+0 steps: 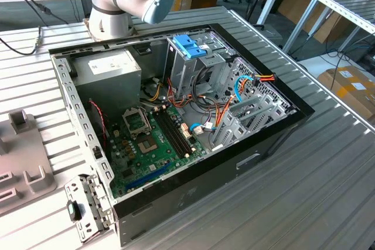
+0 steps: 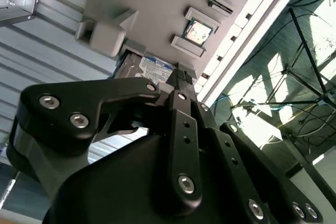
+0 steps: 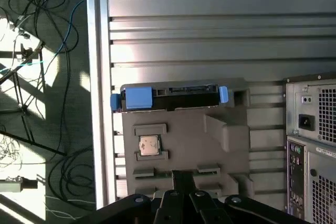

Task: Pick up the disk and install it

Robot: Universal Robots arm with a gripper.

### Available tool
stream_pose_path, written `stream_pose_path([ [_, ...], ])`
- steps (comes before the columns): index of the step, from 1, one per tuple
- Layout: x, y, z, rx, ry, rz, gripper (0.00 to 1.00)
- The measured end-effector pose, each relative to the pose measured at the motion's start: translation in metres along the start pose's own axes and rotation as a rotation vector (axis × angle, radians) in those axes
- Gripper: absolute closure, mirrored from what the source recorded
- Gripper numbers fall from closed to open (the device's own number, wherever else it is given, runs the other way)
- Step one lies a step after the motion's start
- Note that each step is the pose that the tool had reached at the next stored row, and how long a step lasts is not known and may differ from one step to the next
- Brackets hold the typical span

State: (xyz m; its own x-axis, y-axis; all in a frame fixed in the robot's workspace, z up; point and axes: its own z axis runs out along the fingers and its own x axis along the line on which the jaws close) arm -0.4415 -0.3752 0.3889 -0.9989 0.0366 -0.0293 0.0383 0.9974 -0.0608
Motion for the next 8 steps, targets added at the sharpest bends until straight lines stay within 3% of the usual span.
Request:
stream_pose_path([
  [1, 0.0000, 0.0024, 0.0001, -0.0013, -0.0030, -0.048, 0.89],
  [8, 0.0000, 0.0024, 0.0001, -0.0027, -0.0059, -0.098, 0.89],
])
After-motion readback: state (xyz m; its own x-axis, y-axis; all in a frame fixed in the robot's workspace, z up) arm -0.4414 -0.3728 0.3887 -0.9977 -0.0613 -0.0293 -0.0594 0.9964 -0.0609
